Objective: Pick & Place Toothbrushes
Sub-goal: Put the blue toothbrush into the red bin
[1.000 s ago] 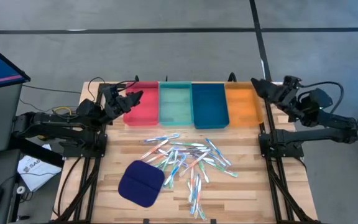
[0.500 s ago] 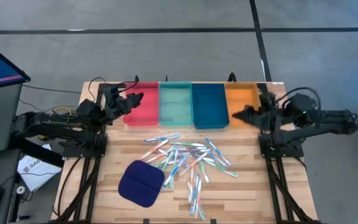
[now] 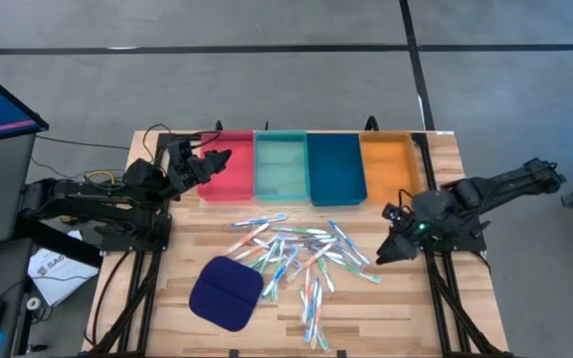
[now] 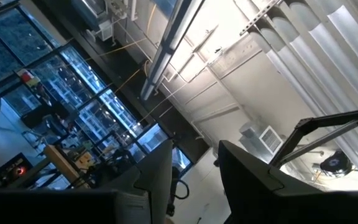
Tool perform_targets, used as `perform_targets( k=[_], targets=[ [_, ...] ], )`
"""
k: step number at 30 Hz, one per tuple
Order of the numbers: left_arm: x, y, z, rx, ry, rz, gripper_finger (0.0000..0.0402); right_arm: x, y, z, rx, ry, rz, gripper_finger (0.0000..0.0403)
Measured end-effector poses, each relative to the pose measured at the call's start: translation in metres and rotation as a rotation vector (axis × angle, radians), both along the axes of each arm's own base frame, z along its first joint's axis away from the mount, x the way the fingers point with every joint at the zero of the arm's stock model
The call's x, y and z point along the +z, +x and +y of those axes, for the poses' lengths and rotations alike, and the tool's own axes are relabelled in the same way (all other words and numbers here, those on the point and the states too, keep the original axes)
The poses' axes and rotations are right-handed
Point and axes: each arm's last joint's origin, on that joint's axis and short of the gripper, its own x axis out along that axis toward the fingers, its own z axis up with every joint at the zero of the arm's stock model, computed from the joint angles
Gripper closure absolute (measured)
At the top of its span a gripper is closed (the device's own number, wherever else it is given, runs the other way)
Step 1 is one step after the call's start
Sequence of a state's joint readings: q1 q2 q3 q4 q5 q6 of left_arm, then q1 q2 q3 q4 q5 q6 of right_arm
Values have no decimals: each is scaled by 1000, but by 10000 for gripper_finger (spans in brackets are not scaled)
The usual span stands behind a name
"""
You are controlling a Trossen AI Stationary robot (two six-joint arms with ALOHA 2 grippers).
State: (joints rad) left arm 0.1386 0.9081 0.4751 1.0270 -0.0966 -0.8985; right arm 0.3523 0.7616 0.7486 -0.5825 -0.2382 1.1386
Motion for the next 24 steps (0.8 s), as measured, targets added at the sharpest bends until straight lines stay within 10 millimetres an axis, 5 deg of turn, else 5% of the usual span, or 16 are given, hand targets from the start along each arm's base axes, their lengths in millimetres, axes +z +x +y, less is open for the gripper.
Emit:
perform_targets(
  k=[10,15,24],
  targets=[
    [28,19,-18,-103,234,338,275,-10,4,7,20,-21,97,92],
    [37,20,-17,-87,288,591,275,-24,0,3,-48,-38,292,92],
    [32,24,-18,-117,233,651,275,-42,7,3,-314,-62,519,92]
  ],
)
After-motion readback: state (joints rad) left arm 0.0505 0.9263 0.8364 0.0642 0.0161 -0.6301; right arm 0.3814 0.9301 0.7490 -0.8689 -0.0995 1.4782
